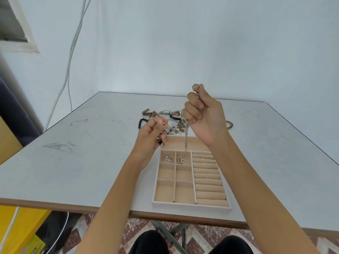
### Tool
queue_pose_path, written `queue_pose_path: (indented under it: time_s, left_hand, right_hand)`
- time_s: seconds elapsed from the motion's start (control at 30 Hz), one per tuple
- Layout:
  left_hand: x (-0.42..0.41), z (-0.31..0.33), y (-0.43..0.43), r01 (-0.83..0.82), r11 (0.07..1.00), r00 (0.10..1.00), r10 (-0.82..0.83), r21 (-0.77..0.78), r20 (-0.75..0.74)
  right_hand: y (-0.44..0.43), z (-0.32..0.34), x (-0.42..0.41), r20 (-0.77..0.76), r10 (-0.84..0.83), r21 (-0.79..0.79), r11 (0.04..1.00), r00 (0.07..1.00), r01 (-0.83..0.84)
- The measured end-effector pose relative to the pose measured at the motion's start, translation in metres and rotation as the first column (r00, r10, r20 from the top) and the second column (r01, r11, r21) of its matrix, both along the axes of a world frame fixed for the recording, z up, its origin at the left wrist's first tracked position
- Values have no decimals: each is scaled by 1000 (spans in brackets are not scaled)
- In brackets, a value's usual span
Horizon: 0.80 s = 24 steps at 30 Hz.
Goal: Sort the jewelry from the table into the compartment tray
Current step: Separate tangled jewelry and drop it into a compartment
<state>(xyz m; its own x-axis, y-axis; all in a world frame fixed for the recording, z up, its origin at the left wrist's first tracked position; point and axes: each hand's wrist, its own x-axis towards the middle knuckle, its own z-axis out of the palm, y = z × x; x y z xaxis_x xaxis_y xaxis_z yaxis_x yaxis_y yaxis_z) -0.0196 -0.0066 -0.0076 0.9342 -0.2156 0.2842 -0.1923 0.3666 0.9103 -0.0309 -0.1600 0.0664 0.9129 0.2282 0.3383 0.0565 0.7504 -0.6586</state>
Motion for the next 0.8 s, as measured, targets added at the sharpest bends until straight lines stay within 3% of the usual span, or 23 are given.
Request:
queue_pose_path:
  time_s: [0.3, 0.8]
  left_hand:
    - [-2, 2, 0, 1, 1000, 1000, -1, -19, 9]
    - [-1, 3, 1, 11, 999, 1000, -10, -43, 19]
  right_hand:
    - [-4, -25, 1, -9, -64, -141, 988, 998, 62]
    - [2, -63, -12, -151, -193, -531, 843, 969, 85]
